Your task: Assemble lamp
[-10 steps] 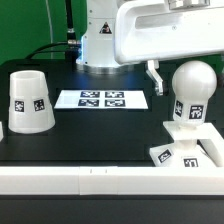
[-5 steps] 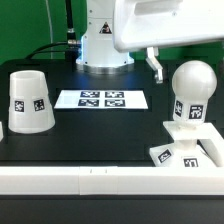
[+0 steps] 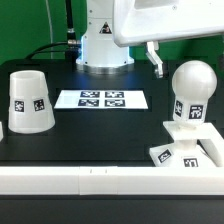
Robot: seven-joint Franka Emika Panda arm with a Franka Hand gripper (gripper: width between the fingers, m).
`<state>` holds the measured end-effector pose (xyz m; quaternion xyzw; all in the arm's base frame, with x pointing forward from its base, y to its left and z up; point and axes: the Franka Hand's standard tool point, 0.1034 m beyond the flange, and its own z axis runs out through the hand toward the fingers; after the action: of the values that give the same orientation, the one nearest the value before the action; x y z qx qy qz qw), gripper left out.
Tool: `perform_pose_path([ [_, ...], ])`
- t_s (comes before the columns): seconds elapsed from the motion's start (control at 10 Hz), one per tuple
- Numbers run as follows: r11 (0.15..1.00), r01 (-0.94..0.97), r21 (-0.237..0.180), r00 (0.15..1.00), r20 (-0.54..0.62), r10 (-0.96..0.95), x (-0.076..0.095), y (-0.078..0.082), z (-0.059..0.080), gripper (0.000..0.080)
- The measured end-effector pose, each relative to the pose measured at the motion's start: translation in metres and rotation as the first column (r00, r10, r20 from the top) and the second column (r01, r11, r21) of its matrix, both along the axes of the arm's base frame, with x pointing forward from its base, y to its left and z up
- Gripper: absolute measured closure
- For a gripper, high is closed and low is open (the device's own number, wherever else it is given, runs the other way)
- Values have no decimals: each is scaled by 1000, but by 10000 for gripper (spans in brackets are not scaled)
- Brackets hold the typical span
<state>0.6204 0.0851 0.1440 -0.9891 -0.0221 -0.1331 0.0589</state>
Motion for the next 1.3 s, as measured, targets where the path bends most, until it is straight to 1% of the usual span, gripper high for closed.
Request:
perform_pose_path([
  [0.2, 1000, -10, 11, 994, -104, 11, -3, 3, -3, 101],
  [0.3, 1000, -19, 19, 982, -186, 22, -6, 6, -5, 101],
  [0.4, 999, -28, 23, 971, -238, 33, -5, 8, -7, 101],
  [0.5, 999, -28, 23, 971, -238, 33, -2, 8, -11, 101],
  [0.6, 999, -27, 21, 972, -232, 31, -2, 8, -15, 101],
  [0.8, 997, -70, -16, 970, -236, 64, -5, 7, -22, 101],
  [1.0, 997, -74, -18, 967, -247, 67, -9, 1, -27, 101],
  [1.2, 997, -79, -18, 966, -248, 72, -10, 2, -27, 101],
  [1.3, 997, -81, -17, 966, -247, 74, -9, 3, -27, 226],
])
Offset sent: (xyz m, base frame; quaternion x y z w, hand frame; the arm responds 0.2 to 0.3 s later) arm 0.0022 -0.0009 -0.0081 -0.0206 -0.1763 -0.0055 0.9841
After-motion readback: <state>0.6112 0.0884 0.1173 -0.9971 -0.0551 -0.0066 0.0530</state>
